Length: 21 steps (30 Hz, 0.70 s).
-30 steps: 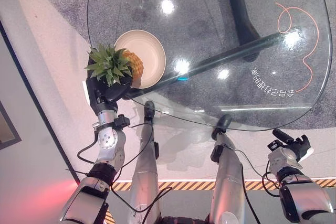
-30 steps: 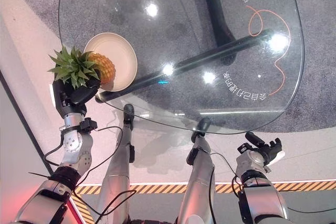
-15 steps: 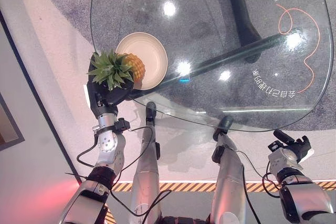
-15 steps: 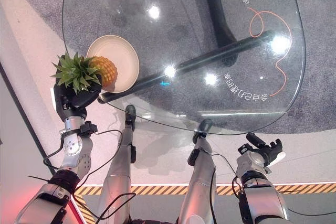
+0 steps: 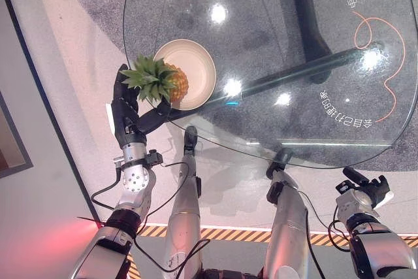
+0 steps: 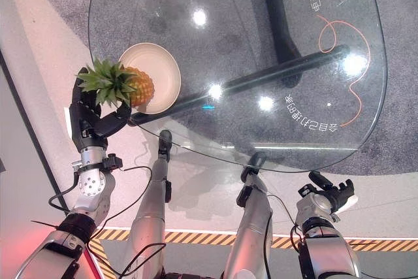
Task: Pick up the fruit to the plate
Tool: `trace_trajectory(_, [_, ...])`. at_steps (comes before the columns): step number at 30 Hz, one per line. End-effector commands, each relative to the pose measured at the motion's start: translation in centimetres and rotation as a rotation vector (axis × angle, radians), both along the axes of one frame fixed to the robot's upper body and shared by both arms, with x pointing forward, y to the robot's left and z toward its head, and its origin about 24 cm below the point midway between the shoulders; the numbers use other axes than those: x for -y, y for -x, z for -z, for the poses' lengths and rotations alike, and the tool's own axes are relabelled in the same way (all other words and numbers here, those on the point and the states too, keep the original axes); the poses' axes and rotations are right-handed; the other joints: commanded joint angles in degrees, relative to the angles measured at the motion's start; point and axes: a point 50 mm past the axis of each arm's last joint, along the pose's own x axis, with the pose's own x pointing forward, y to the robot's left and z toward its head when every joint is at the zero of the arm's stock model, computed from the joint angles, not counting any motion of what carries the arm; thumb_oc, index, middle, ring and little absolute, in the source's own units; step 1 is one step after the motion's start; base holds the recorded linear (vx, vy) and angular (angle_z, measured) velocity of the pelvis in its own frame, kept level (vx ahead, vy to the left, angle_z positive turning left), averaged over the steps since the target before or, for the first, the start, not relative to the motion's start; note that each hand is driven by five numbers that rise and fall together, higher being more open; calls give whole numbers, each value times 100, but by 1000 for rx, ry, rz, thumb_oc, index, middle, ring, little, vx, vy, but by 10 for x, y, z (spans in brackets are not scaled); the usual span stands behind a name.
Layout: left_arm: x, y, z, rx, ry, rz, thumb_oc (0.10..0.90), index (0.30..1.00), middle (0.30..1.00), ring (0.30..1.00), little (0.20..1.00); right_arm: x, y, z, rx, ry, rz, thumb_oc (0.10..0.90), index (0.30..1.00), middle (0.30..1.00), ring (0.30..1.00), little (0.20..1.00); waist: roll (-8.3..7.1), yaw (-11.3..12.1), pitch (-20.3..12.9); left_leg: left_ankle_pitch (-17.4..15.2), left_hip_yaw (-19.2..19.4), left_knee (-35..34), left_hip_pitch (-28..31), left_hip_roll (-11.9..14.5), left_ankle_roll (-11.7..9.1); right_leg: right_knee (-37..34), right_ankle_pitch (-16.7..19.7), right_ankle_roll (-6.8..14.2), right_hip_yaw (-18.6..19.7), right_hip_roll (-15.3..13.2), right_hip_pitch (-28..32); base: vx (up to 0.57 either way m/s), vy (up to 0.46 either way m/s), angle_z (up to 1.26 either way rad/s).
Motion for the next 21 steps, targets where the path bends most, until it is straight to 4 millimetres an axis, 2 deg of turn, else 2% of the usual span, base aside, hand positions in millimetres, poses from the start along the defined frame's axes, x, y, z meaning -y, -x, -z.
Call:
trace_trajectory(1, [-1, 4, -41, 235, -79, -2, 800, 900, 900, 900, 900, 33, 15, -16, 31, 87, 69, 800, 900, 900, 900, 900, -5, 48, -103, -509, 198, 428, -53, -184, 189, -364, 556, -70, -42, 265, 39, 0, 0, 0])
trace_trajectory(5, [2, 4, -47, 257, -120, -2, 800, 900, 900, 900, 900, 36, 16, -18, 32, 93, 73, 800, 900, 900, 900, 900, 12, 40, -103, -507, 220, 404, -25, -183, 179, -387, 557, -60, -34, 260, 59, 0, 0, 0])
trace_trajectory(11, [3, 3, -44, 239, -129, 4, 800, 900, 900, 900, 900, 37, 18, -17, 29, 94, 74, 800, 900, 900, 900, 900, 38, 46, -103, -510, 244, 420, -30, -158, 172, -323, 541, -53, -49, 210, 35, 2, -2, 1])
trace_trajectory(21, [-8, 5, -19, 103, -158, -71, 800, 900, 900, 900, 900, 40, 21, -16, 20, 97, 78, 800, 900, 900, 900, 900, 78, 68, -103, -497, 254, 350, 143, -128, 161, -282, 492, -58, -56, 197, 151, 0, 0, 0])
